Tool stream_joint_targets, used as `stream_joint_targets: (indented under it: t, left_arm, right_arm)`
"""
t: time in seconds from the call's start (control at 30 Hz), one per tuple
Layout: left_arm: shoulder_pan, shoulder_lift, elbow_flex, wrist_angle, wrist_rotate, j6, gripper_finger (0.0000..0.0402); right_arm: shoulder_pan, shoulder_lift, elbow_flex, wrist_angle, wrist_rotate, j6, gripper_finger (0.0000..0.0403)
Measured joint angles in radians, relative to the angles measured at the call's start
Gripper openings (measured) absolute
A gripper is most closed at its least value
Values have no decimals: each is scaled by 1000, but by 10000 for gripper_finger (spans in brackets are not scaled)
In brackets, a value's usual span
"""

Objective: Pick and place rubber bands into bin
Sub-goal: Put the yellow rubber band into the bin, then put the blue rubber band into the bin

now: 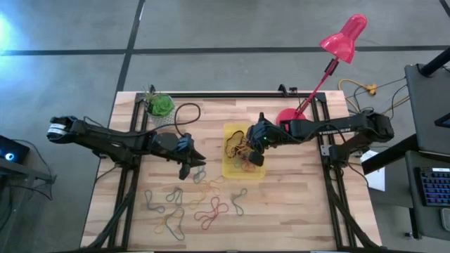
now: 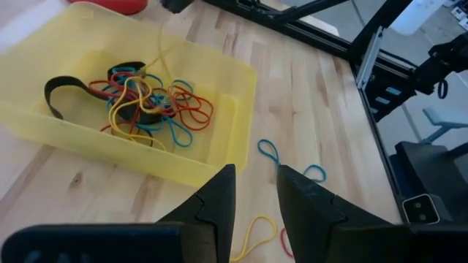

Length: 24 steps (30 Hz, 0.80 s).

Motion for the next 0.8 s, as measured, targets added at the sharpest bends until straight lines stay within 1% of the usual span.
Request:
stream_joint_targets:
  t: [0.2, 0.3, 0.37, 0.5, 0.67, 0.8]
  left_arm:
    - [0, 4, -5, 0, -2, 0, 86]
    - [0, 15, -5, -11, -2, 0, 86]
    - [0, 30, -5, -52, -2, -1, 86]
    - [0, 91, -7, -185, -1, -33, 86]
    - [0, 178, -2, -233, 40, -81, 86]
    - [0, 254, 41, -268, 41, -186, 86]
  right_arm:
    - [0, -2, 0, 7, -9, 3, 73]
    - [0, -9, 0, 5, -80, 3, 96]
    - [7, -22, 0, 4, -138, 2, 107]
    - [49, -50, -2, -11, -185, 7, 119]
    - [127, -108, -3, -62, -190, 39, 123]
    - [177, -163, -3, -133, -182, 127, 123]
